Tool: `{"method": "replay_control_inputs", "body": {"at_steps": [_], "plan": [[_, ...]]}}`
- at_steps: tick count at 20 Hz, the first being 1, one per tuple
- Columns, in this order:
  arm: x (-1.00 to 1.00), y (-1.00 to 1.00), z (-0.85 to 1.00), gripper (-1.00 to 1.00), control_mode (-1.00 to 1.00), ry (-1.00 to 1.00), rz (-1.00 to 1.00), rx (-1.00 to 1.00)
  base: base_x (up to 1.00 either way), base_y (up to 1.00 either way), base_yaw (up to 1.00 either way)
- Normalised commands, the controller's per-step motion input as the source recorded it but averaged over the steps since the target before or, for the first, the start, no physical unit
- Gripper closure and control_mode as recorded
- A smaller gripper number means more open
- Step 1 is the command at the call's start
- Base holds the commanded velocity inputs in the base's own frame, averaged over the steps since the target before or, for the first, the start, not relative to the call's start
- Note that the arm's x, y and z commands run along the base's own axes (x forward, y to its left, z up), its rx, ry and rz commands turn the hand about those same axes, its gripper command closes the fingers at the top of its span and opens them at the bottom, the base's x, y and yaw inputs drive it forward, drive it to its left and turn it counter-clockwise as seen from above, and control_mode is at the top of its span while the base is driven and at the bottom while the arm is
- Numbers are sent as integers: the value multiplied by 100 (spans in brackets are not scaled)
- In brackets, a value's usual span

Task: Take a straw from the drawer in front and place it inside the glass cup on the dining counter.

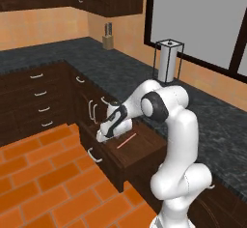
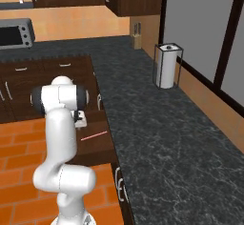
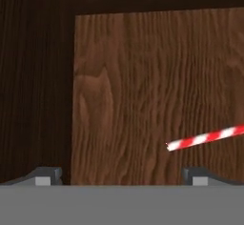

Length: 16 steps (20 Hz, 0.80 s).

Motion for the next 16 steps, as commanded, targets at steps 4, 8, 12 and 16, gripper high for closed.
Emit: {"method": "replay_control_inputs", "body": {"at_steps": [4,8,12,16], "plan": [[-25,100,-22,-100,-100,6,0,0,0,0,0],[-18,100,-7,-100,-100,8,0,0,0,0,0],[-6,82,12,-100,-100,2,-1,0,0,0,0],[1,-29,47,-100,-100,0,-18,-1,0,0,0]]}}
